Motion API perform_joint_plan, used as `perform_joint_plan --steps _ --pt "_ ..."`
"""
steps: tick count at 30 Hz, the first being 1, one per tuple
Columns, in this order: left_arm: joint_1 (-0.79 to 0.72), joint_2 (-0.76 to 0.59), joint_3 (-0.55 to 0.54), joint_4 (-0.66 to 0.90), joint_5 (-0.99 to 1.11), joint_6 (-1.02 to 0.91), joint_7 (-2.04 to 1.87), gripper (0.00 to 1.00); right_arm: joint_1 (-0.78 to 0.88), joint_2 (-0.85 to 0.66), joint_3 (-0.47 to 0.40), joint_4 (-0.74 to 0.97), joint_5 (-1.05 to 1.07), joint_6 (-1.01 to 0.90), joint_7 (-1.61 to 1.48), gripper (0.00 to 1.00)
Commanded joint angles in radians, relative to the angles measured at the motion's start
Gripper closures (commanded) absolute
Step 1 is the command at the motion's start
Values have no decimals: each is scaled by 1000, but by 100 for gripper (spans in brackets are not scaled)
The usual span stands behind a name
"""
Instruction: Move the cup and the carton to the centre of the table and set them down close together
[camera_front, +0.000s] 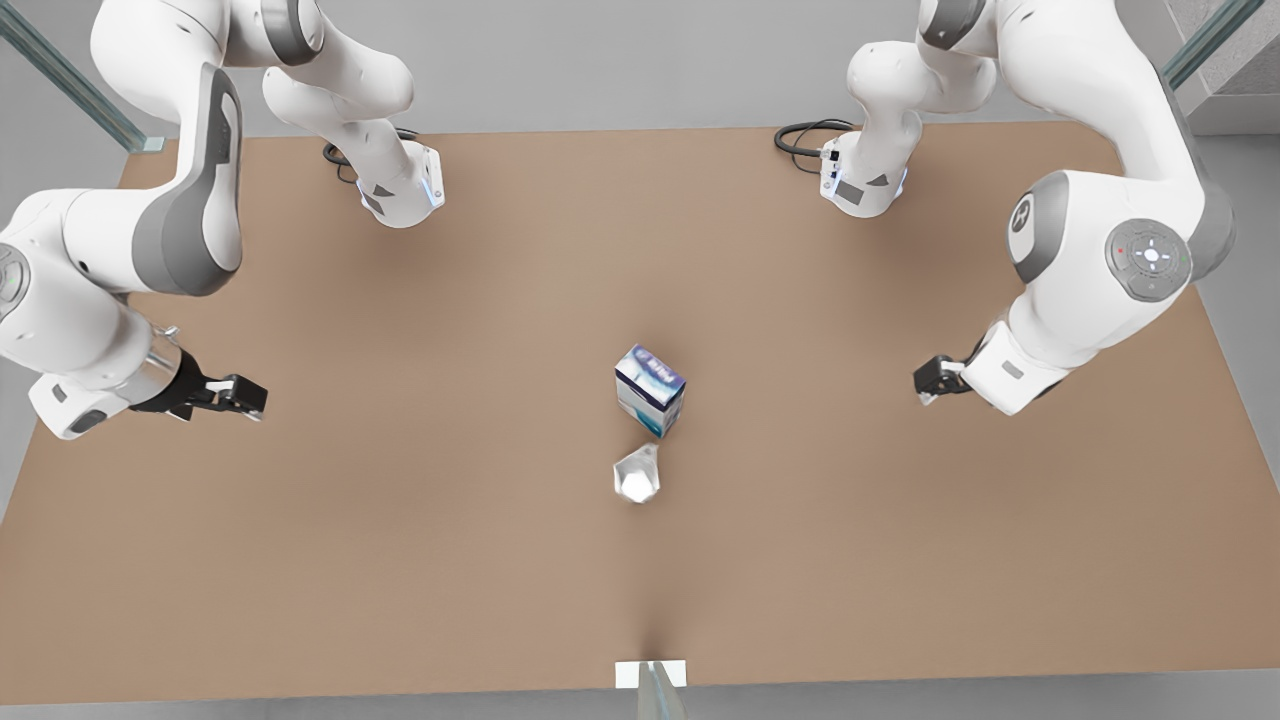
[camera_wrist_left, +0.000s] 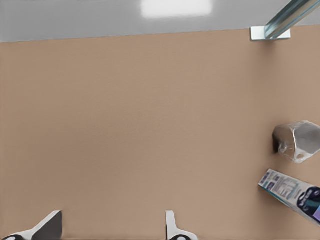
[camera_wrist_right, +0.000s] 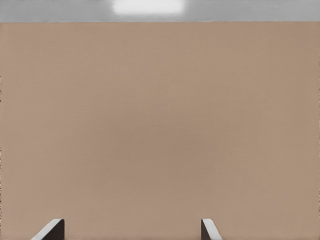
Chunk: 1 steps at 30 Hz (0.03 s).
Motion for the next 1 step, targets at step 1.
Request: perform_joint_plan --steps 1 --pt "0 0 0 0 36 0 0 0 -1 0 0 0 0 0 0 0"
